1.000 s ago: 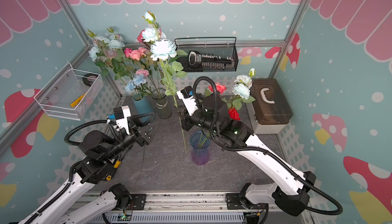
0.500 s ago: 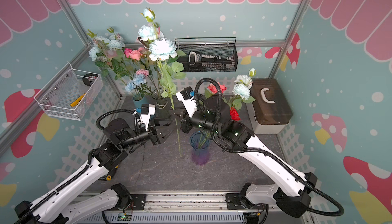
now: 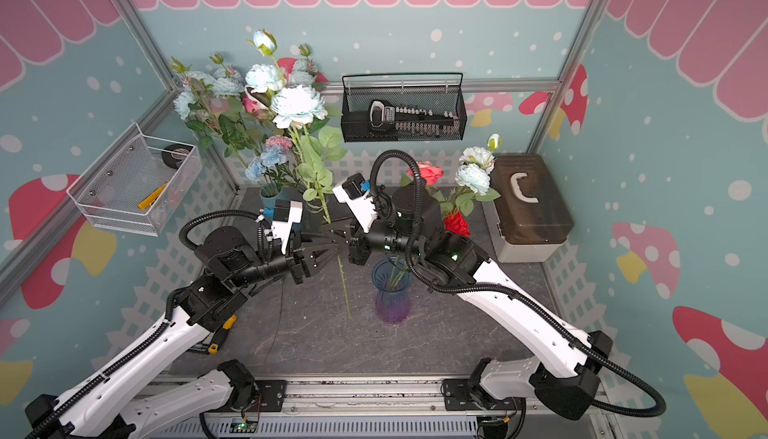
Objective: Pick out blue flowers from the vase
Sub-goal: Place the flower at the center of the board.
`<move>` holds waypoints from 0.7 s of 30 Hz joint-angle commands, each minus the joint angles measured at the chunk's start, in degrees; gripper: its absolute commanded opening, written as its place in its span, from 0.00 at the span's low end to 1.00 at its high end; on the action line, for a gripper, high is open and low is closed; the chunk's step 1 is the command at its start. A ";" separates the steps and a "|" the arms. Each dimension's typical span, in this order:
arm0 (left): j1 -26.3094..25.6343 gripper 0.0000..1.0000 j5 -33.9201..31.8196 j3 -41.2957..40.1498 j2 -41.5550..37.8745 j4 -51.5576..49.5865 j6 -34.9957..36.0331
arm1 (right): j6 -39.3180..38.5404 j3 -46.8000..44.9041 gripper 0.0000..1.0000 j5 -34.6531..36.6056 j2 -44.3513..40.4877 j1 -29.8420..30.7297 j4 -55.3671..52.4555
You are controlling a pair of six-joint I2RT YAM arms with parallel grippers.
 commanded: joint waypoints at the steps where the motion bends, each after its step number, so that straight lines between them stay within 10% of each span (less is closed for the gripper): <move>1: 0.30 0.28 -0.19 1.52 -1.21 -1.82 1.12 | -0.11 1.88 0.00 -2.00 -0.06 -0.23 0.30; 9: 0.30 0.01 -8.26 3.69 -1.57 -9.67 2.66 | -1.47 1.88 0.16 -0.82 -0.05 -0.23 -0.75; 15: 0.27 0.00 -17.79 7.35 0.20 -21.92 4.23 | -2.89 0.40 0.55 4.94 -2.52 -0.27 -1.56; 21: 0.26 0.00 -29.59 8.96 2.67 -31.96 5.32 | -4.44 -2.73 0.69 11.20 -7.26 -0.32 -1.20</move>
